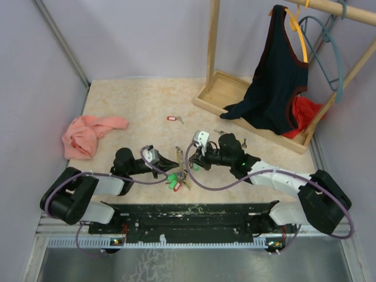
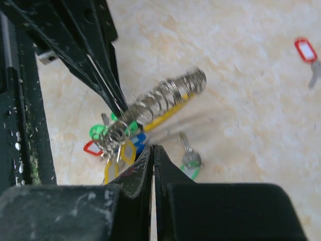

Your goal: Put the keys on the keyring

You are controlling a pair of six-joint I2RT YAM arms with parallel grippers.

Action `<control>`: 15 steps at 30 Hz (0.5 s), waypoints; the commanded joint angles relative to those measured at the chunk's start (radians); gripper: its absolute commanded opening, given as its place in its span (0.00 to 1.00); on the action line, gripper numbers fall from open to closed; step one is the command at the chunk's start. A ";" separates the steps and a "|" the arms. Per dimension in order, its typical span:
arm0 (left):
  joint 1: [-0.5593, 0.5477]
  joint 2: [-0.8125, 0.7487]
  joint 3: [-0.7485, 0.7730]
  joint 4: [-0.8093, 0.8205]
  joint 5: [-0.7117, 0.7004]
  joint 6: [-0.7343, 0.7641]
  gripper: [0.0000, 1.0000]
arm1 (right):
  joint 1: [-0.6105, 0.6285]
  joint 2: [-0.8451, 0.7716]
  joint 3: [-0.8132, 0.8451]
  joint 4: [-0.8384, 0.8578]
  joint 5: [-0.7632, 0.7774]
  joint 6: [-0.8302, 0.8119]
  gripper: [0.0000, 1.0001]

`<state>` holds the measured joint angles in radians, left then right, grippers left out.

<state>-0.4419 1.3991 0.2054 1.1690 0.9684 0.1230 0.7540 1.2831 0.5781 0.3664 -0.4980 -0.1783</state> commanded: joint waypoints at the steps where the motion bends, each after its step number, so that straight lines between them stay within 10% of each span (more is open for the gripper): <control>1: 0.005 -0.027 -0.014 0.011 -0.073 0.018 0.00 | -0.007 -0.080 0.072 -0.270 0.208 0.147 0.00; 15: 0.007 -0.038 -0.015 -0.011 -0.110 0.009 0.00 | -0.002 0.078 0.240 -0.775 0.631 0.485 0.00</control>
<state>-0.4419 1.3849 0.1936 1.1442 0.8600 0.1287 0.7540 1.2884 0.7464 -0.3119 -0.0219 0.2325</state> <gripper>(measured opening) 0.007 0.006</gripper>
